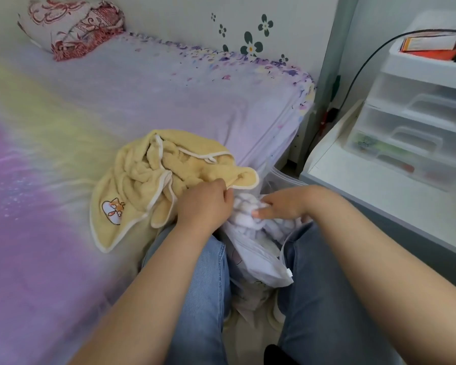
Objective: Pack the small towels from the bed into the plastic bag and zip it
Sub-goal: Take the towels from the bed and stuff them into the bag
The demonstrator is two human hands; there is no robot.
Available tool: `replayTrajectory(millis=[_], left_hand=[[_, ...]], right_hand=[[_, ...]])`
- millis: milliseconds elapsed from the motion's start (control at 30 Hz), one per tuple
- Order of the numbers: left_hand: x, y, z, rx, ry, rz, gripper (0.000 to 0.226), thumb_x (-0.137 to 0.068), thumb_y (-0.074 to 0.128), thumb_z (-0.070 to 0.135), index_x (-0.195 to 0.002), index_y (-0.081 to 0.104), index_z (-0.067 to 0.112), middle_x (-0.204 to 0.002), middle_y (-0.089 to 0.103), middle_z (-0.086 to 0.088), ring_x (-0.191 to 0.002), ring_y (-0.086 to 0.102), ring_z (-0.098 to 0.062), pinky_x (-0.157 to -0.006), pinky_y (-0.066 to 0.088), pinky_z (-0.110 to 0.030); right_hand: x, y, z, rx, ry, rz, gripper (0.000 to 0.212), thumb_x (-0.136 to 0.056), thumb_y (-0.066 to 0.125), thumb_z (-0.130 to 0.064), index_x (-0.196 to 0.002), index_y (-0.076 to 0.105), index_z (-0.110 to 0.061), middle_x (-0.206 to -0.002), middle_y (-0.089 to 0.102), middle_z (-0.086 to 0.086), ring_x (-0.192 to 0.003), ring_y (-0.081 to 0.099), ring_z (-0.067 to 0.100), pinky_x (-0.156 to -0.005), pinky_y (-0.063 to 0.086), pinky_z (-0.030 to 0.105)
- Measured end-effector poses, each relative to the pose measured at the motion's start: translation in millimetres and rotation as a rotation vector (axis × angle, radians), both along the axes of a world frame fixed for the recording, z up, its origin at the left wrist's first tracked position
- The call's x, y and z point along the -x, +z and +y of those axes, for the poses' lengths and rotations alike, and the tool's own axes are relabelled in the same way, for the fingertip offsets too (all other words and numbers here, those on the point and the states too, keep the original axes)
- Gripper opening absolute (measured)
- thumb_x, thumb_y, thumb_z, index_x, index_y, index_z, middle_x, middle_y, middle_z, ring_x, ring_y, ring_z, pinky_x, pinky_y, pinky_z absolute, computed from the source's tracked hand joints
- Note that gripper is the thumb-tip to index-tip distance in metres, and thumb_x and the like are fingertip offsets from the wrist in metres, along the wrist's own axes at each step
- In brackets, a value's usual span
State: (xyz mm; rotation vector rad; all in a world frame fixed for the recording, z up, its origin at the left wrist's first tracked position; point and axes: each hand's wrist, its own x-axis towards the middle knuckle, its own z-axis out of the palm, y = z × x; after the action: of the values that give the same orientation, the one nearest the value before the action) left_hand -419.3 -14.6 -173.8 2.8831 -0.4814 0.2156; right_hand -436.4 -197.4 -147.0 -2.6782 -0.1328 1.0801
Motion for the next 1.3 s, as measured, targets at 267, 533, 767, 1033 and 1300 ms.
replayTrajectory(millis=[267, 533, 767, 1033, 1300], left_hand=[[15, -17, 13, 0.064, 0.026, 0.164, 0.043, -0.088, 0.046, 0.029, -0.130, 0.037, 0.027, -0.086, 0.065, -0.002, -0.076, 0.060, -0.027, -0.058, 0.043, -0.031], [12, -23, 18, 0.231, -0.037, 0.207, 0.029, -0.090, 0.044, 0.023, -0.116, 0.058, 0.023, -0.083, 0.066, 0.000, -0.080, 0.062, -0.025, -0.068, 0.052, -0.036], [14, -23, 23, 0.326, -0.038, 0.167, 0.040, -0.093, 0.043, 0.014, -0.129, 0.057, 0.026, -0.056, 0.046, 0.009, -0.062, 0.051, -0.020, -0.059, 0.045, -0.033], [16, -10, 23, 0.494, 0.022, 0.212, 0.040, -0.097, 0.036, 0.052, -0.092, 0.063, 0.024, -0.068, 0.062, 0.005, -0.067, 0.058, -0.014, -0.062, 0.045, -0.031], [-5, -6, 71, 0.467, 0.237, -0.359, 0.053, -0.075, 0.046, -0.010, -0.117, 0.062, 0.017, -0.122, 0.054, -0.004, -0.110, 0.049, -0.027, -0.080, 0.046, -0.033]], right_hand=[[-4, -70, 45, 0.260, 0.162, 0.263, 0.023, -0.091, 0.059, -0.015, -0.108, 0.062, 0.000, -0.081, 0.055, 0.003, -0.075, 0.054, 0.021, -0.082, 0.047, 0.036], [-25, -46, 27, -0.014, -0.050, 0.258, 0.043, -0.094, 0.056, -0.042, -0.116, 0.052, -0.005, -0.112, 0.059, 0.020, -0.081, 0.067, 0.030, -0.060, 0.059, 0.033], [-12, -94, 59, 0.169, 0.038, 0.505, 0.046, -0.096, 0.055, -0.019, -0.138, 0.045, -0.001, -0.137, 0.052, 0.017, -0.118, 0.055, 0.036, -0.102, 0.044, 0.046], [-11, -37, 45, 0.067, -0.030, 0.342, 0.042, -0.089, 0.065, -0.024, -0.124, 0.057, -0.002, -0.114, 0.062, 0.012, -0.104, 0.062, 0.029, -0.076, 0.057, 0.035], [-28, 46, 76, -0.426, -0.268, -0.573, 0.031, -0.091, 0.059, -0.037, -0.085, 0.072, -0.010, -0.070, 0.069, -0.001, -0.054, 0.061, 0.010, -0.066, 0.049, 0.028]])
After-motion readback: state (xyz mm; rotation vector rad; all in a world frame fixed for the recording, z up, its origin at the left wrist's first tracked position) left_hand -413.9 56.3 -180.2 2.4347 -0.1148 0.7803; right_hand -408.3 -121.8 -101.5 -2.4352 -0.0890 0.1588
